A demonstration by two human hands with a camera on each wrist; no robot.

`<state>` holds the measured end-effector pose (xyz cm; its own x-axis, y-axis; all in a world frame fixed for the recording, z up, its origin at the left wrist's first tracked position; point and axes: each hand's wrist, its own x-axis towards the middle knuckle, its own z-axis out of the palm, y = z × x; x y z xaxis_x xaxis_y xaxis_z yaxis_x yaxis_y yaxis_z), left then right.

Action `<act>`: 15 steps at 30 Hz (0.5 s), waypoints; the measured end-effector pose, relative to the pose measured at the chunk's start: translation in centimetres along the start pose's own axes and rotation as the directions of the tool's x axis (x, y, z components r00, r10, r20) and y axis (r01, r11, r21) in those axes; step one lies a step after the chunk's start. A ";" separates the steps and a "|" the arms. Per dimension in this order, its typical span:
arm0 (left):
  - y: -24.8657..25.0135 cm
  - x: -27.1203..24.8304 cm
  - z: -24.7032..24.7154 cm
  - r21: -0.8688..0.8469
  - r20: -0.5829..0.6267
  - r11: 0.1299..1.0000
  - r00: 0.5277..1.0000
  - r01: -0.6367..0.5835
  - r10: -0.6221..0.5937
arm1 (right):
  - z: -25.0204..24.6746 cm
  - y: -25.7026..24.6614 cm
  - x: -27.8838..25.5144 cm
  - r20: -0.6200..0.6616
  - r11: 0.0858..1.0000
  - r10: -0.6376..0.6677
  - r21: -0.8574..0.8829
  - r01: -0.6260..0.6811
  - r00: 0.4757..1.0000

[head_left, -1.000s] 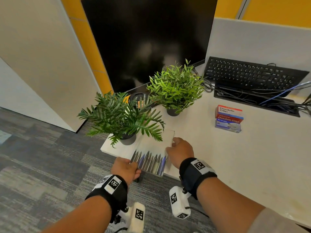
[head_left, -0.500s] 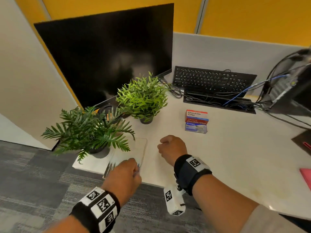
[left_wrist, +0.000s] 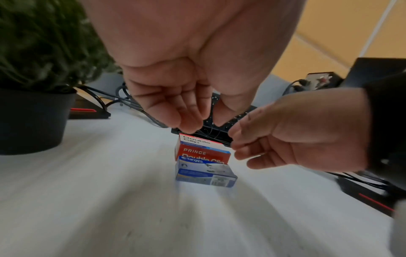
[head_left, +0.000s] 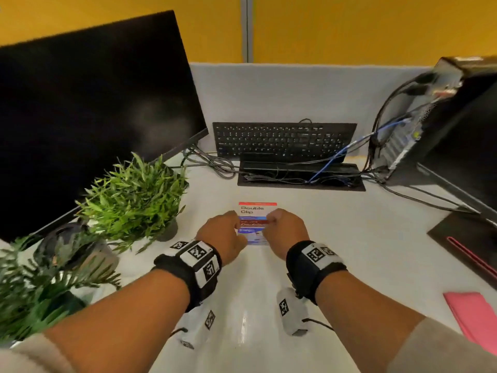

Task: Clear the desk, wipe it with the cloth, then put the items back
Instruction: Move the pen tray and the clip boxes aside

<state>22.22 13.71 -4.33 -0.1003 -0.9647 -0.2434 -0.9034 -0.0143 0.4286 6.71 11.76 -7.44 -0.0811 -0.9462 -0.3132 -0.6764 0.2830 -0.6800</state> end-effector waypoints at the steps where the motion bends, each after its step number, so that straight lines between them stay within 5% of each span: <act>1: 0.3 1.4 0.3 0.005 0.012 1.000 1.000 0.028 -0.028 | -0.4 0.4 1.1 0.002 1.000 -0.007 -0.030 0.007 1.000; 5: 0.9 6.2 1.7 0.040 0.050 0.991 0.991 0.126 -0.128 | -1.4 2.1 5.1 0.026 0.993 -0.007 -0.118 0.010 1.000; 11: 1.3 10.2 2.4 0.054 0.098 0.974 0.969 0.222 -0.226 | -1.9 3.2 9.4 0.235 0.965 -0.073 -0.228 0.128 0.969; 15: 0.9 11.8 2.2 0.109 0.186 0.978 0.962 0.179 -0.197 | -2.0 2.9 10.2 0.275 0.940 -0.147 -0.261 0.220 0.950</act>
<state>19.30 2.92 -8.67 0.0042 -0.8768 -0.4809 -0.9466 -0.1585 0.2807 2.44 2.63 -11.24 0.2232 -0.8977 -0.3799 -0.8444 0.0167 -0.5355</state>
